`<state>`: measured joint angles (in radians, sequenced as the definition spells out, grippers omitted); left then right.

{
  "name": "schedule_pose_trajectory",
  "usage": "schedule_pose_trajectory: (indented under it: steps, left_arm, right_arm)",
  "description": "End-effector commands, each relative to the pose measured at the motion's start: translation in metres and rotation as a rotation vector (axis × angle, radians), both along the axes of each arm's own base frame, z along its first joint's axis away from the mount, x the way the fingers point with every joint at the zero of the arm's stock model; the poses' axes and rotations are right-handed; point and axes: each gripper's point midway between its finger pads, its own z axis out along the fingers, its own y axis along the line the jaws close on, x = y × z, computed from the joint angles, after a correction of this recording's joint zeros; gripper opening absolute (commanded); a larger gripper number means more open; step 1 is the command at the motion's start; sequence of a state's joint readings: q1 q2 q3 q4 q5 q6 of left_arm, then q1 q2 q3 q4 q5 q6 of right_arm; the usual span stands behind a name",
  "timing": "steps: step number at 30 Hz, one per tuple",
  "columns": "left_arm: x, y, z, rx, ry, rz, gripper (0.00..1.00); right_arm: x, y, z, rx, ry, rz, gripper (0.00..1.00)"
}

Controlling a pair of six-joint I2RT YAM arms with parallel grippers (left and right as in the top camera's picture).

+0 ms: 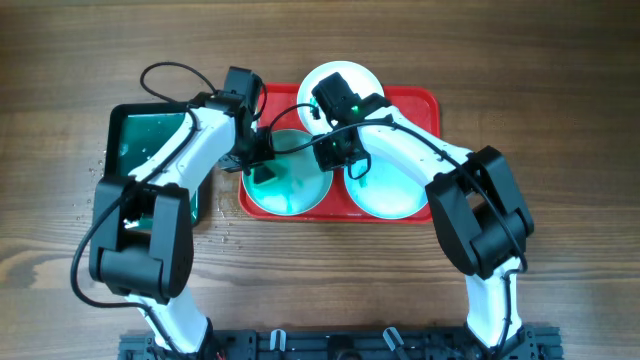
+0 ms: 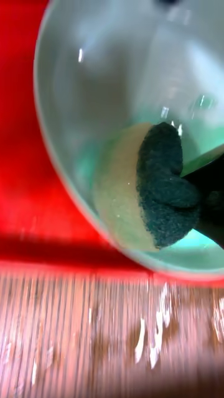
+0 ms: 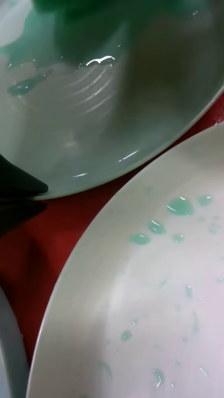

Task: Clean dirty plates on tray and stack at the side
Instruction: 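Scrub the held plate with the sponge in the left gripper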

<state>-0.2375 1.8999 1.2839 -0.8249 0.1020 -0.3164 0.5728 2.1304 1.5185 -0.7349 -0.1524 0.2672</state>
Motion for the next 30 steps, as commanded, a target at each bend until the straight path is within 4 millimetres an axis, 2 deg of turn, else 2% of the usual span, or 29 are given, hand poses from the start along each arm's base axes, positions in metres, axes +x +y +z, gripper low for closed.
schedule_pose_trajectory:
  steps: [1, 7, 11, 15, 17, 19, 20, 21, 24, 27, 30]
  left_arm:
    - [-0.009, -0.037, 0.005, -0.207, 0.03, -0.033, 0.04]
    - [-0.037, -0.042, -0.028, -0.197, 0.075, -0.059, 0.04]
    - [-0.035, -0.008, -0.042, -0.005, 0.041, -0.031, 0.04]
    - [-0.029, 0.04, -0.039, 0.263, 0.001, 0.098, 0.04]
    - [-0.026, 0.052, -0.031, 0.331, -0.016, 0.106, 0.04]
    - [-0.023, 0.055, -0.022, 0.351, -0.037, 0.111, 0.04]
    - [-0.02, 0.054, -0.015, 0.343, -0.058, 0.115, 0.04]
    - [-0.01, 0.049, 0.004, 0.305, -0.114, 0.123, 0.04]
    - [-0.003, 0.03, 0.034, 0.181, -0.184, 0.122, 0.04]
    - [-0.001, 0.018, 0.066, 0.06, -0.253, 0.123, 0.04]
    - [-0.002, 0.02, 0.1, -0.039, -0.32, 0.151, 0.04]
  right_arm:
    - [-0.003, -0.006, -0.013, -0.033, 0.023, -0.011, 0.05]
    - [-0.002, -0.006, -0.013, -0.032, 0.02, -0.011, 0.05]
    - [-0.003, -0.007, -0.013, -0.034, 0.024, -0.011, 0.05]
    - [-0.004, -0.008, -0.013, -0.036, 0.027, -0.012, 0.05]
    - [-0.004, -0.008, -0.013, -0.038, 0.029, -0.012, 0.05]
    - [-0.004, -0.008, -0.013, -0.038, 0.03, -0.013, 0.05]
    - [-0.004, -0.008, -0.013, -0.038, 0.03, -0.013, 0.04]
    - [-0.004, -0.008, -0.013, -0.037, 0.032, -0.024, 0.04]
    - [0.001, -0.004, -0.008, -0.02, 0.021, -0.034, 0.04]
    - [0.01, 0.006, 0.012, 0.023, -0.016, -0.025, 0.04]
    - [0.022, 0.012, 0.041, 0.059, -0.084, -0.014, 0.04]
